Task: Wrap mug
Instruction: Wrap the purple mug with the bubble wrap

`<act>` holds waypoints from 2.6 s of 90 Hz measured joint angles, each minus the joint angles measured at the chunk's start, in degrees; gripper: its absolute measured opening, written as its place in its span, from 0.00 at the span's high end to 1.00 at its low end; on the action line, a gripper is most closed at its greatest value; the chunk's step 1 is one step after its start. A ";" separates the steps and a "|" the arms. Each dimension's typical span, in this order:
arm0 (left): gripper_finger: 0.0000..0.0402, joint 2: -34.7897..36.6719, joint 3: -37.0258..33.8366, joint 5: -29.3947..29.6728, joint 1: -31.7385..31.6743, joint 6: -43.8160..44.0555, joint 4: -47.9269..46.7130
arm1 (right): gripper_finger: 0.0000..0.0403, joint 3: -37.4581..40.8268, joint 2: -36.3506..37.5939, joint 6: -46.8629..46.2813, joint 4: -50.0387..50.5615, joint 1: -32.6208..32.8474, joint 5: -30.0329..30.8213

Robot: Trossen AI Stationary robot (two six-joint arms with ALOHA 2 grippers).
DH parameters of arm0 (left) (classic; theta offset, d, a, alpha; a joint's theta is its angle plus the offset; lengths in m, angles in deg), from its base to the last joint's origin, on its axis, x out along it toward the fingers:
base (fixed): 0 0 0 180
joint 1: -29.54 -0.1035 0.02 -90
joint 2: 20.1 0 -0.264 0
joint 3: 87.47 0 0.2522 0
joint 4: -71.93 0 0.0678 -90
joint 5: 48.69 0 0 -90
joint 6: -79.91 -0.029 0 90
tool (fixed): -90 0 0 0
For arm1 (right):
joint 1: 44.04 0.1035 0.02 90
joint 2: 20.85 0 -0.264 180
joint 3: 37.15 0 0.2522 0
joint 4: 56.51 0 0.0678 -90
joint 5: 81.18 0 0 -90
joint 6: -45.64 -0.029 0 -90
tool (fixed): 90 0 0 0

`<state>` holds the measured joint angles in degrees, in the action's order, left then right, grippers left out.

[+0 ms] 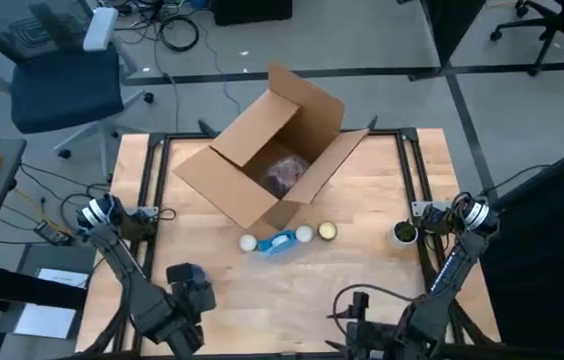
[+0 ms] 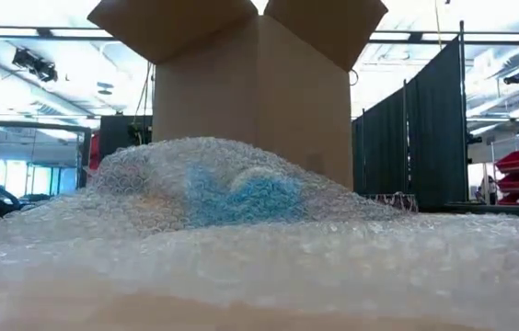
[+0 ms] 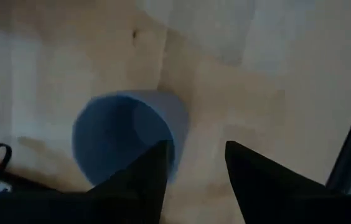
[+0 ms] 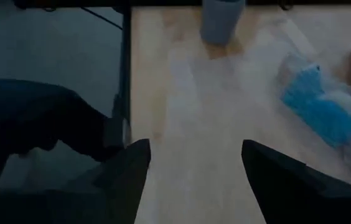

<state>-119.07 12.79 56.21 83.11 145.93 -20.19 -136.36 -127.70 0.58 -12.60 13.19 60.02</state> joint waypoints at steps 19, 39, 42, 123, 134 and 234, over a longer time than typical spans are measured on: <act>0.63 4.32 -8.57 -2.88 0.01 1.11 6.96 | 0.42 0.00 0.02 0.31 -1.00 0.02 -0.07; 0.63 5.33 -17.59 -6.77 0.00 1.65 11.96 | 0.44 0.00 0.02 1.20 -0.98 -0.10 -0.11; 0.63 5.34 -18.57 -7.23 -0.01 1.66 13.33 | 0.44 0.00 0.03 1.54 -0.98 -0.20 -0.11; 0.99 5.28 -8.21 -2.24 -5.21 -7.13 17.01 | 0.44 0.00 0.04 6.59 -0.80 -2.25 -1.95; 0.99 5.29 -3.69 6.55 -7.29 -16.49 24.51 | 0.44 0.00 0.07 6.60 -0.15 -2.73 -1.94; 0.99 -24.42 20.88 -4.82 -28.39 -58.29 46.93 | 0.68 -0.07 4.15 -34.36 29.76 4.19 -12.14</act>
<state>-143.49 33.66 51.39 54.72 87.64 26.74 -136.43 -123.55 -33.78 17.16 17.38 47.88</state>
